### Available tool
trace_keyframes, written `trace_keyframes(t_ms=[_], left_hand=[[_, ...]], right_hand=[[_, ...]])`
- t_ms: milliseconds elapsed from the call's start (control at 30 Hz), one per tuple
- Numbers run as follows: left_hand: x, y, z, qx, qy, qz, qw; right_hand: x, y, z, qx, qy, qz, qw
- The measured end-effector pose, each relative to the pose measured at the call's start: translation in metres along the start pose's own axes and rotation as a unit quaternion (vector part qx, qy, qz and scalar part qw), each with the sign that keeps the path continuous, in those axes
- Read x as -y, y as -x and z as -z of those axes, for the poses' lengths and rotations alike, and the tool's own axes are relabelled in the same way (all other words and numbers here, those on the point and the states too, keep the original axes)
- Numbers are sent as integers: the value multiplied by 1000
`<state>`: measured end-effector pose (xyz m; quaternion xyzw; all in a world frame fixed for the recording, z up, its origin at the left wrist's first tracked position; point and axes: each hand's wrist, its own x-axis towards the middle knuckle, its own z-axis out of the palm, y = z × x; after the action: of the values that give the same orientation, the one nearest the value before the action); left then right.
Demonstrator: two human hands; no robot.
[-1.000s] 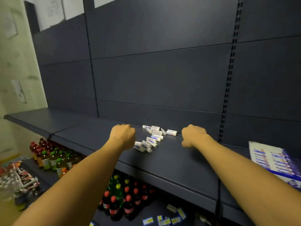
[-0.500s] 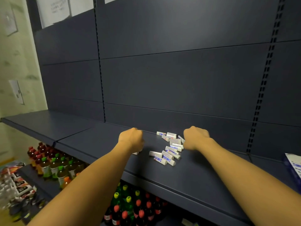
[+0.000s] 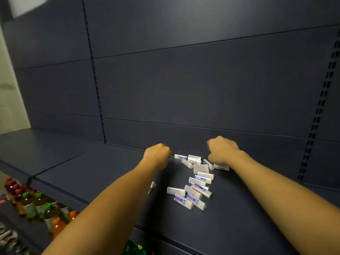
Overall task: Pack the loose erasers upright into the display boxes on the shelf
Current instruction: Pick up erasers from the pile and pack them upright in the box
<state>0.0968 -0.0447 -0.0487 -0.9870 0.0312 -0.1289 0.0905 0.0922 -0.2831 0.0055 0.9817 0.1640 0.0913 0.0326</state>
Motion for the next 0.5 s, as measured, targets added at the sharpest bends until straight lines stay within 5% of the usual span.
trace_keyframes(t_ms=[500], left_hand=[[-25, -76, -37, -12, -25, -105, 994]], right_hand=[[-38, -3, 1, 13, -46, -115, 992]])
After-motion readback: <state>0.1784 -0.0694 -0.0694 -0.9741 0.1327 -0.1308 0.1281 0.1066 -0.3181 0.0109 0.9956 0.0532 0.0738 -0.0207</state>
